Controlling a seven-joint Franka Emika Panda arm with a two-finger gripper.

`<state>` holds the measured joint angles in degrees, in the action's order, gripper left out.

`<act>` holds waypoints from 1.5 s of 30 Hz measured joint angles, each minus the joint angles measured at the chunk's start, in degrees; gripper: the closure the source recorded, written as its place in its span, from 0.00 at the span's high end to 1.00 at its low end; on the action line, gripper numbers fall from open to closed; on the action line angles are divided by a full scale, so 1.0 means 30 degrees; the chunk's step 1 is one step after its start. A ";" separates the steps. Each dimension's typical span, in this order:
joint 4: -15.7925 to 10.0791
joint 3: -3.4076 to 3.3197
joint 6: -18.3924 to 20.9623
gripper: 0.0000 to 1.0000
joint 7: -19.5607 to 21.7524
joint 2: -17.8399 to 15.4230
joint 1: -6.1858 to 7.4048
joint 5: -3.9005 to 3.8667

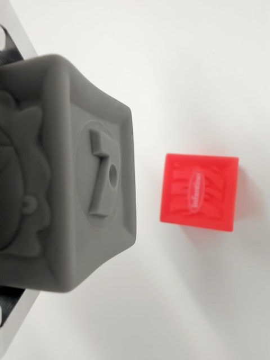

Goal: Destack cube

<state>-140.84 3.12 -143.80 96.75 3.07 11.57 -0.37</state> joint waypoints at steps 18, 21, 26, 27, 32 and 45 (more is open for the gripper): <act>-0.1162 0.0491 -0.1381 0.00 -0.0398 0.0248 0.0448 -0.0025; -0.1315 0.0564 -0.1608 0.00 -0.0441 0.0317 0.0525 -0.0035; -0.1625 0.0668 -0.2006 0.00 -0.0520 0.0423 0.0707 -0.0067; -0.1651 0.0677 -0.2041 0.00 -0.0529 0.0433 0.0724 -0.0070; -0.1926 0.0791 -0.2469 0.00 -0.0604 0.0562 0.0892 -0.0105; -0.2518 0.1024 -0.3434 0.00 -0.0730 0.0952 0.1315 -0.0274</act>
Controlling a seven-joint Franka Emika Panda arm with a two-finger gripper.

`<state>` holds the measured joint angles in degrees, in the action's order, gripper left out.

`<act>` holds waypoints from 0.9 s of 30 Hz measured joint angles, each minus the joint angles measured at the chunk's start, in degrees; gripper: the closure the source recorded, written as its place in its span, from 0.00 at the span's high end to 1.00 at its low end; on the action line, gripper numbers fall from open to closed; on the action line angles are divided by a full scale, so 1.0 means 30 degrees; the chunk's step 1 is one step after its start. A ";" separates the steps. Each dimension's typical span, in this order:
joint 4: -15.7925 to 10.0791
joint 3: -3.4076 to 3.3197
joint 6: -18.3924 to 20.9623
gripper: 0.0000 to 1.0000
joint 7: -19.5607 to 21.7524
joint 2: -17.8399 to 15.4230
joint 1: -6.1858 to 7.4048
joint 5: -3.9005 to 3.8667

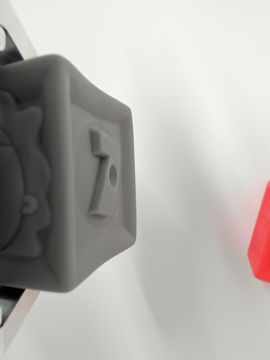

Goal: Destack cube

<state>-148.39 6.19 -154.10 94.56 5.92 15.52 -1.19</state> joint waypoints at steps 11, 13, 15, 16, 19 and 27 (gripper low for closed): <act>-0.0408 0.0138 -0.0791 0.00 -0.0031 0.0395 0.0416 -0.0195; -0.0418 0.0136 -0.1090 0.00 -0.0013 0.0628 0.0452 -0.0285; -0.0401 0.0110 -0.1466 0.00 0.0049 0.1056 0.0458 -0.0421; -0.0383 0.0084 -0.1648 0.00 0.0091 0.1310 0.0463 -0.0488; -0.0330 -0.0018 -0.2194 0.00 0.0213 0.1975 0.0499 -0.0682; -0.0137 -0.0319 -0.3241 0.00 0.0506 0.3183 0.0713 -0.1096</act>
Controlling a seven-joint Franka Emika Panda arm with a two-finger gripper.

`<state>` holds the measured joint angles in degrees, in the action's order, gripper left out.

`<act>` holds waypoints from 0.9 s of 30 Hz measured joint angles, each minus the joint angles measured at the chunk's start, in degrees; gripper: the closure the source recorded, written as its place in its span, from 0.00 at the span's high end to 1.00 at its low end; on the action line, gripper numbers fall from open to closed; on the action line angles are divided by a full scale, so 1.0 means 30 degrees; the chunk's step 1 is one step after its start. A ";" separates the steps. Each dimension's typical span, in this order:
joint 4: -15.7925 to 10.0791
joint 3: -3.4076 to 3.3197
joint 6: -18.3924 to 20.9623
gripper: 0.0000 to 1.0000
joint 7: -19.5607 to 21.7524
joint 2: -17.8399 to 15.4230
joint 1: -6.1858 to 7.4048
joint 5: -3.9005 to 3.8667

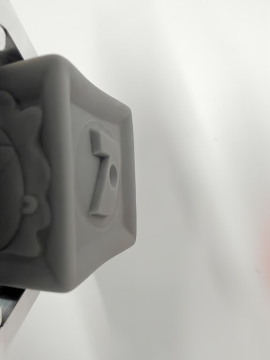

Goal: Destack cube

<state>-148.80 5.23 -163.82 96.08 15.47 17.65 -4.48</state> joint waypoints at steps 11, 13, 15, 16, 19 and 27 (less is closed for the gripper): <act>0.0340 -0.0517 -0.1227 0.00 0.0191 0.1553 0.0466 -0.0228; 0.0385 -0.0596 -0.1355 0.00 0.0193 0.1732 0.0545 -0.0228; 0.0437 -0.0688 -0.1536 0.00 0.0194 0.1953 0.0640 -0.0229; 0.0465 -0.0722 -0.1620 0.00 0.0194 0.2056 0.0677 -0.0229; 0.0548 -0.0807 -0.1787 0.00 0.0194 0.2295 0.0761 -0.0229; 0.0675 -0.0940 -0.2113 0.00 0.0194 0.2757 0.0892 -0.0229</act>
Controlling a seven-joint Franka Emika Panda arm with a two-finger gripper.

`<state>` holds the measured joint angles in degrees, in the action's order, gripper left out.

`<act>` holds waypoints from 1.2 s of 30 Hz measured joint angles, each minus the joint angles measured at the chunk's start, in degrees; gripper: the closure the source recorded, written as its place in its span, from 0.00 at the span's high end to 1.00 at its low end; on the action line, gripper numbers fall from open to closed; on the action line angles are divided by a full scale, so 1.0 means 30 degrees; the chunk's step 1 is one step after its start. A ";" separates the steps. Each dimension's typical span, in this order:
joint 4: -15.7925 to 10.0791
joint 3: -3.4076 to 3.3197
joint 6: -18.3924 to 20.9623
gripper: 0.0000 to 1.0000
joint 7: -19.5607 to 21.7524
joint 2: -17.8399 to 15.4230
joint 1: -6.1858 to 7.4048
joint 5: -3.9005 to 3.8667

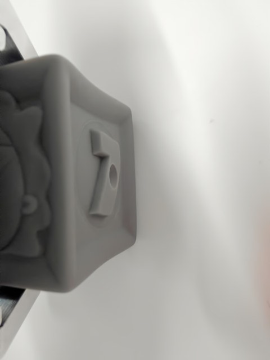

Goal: Destack cube

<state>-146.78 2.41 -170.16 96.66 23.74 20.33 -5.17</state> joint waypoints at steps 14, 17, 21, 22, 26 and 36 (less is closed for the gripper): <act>0.0035 -0.0042 -0.0086 1.00 0.0000 0.0094 0.0047 0.0000; 0.0037 -0.0042 -0.0087 1.00 0.0000 0.0094 0.0047 0.0000; 0.0038 -0.0043 -0.0087 1.00 0.0000 0.0094 0.0047 0.0000; 0.0039 -0.0043 -0.0088 1.00 0.0000 0.0094 0.0047 0.0000; 0.0039 -0.0043 -0.0088 1.00 0.0000 0.0094 0.0048 0.0000; 0.0040 -0.0043 -0.0088 1.00 0.0000 0.0094 0.0048 0.0000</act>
<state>-146.66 2.28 -170.43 96.66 24.02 20.47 -5.17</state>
